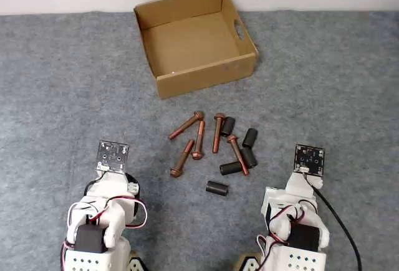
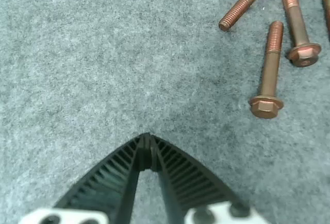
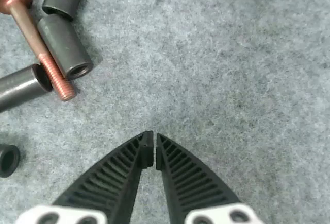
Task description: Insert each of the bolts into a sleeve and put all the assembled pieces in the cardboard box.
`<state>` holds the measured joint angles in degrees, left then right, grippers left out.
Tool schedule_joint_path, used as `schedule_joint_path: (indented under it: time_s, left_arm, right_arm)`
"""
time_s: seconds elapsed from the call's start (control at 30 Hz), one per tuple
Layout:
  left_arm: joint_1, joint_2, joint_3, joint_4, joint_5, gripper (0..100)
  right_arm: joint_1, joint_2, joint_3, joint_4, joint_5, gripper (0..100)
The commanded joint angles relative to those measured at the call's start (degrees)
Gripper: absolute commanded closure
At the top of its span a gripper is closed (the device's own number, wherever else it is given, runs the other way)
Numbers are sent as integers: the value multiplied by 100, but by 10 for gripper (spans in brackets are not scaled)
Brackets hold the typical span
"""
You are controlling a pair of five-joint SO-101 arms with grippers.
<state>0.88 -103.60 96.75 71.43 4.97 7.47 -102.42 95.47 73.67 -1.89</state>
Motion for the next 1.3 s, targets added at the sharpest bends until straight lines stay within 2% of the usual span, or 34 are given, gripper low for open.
schedule_joint_path:
  time_s: [0.0, 0.3, 0.5, 0.67, 0.83, 0.97, 1.1, 1.27]
  left_arm:
    - [-26, -62, -31, 44, 9, 995]
    - [-26, -62, -31, 44, 9, 995]
    - [-26, -62, -31, 44, 9, 995]
    - [-26, -62, -31, 44, 9, 995]
    - [-26, -62, -31, 44, 9, 995]
    - [-26, -62, -31, 44, 9, 995]
    - [-26, -62, -31, 44, 9, 995]
    - [-26, -62, -31, 44, 9, 995]
  right_arm:
    - [48, 13, 97, 31, 53, 990]
    - [-505, 13, 105, 22, 62, 989]
    - [-470, 13, 62, 4, 79, 988]
    - [-224, 75, -782, -312, 1116, 990]
    - [-268, 347, -1697, -303, 1090, 991]
    - [-699, 1763, -2892, 233, 1029, 991]
    - [-1147, 3908, -4202, 602, 519, 990]
    - [-1446, 6193, -5600, 611, 712, 987]
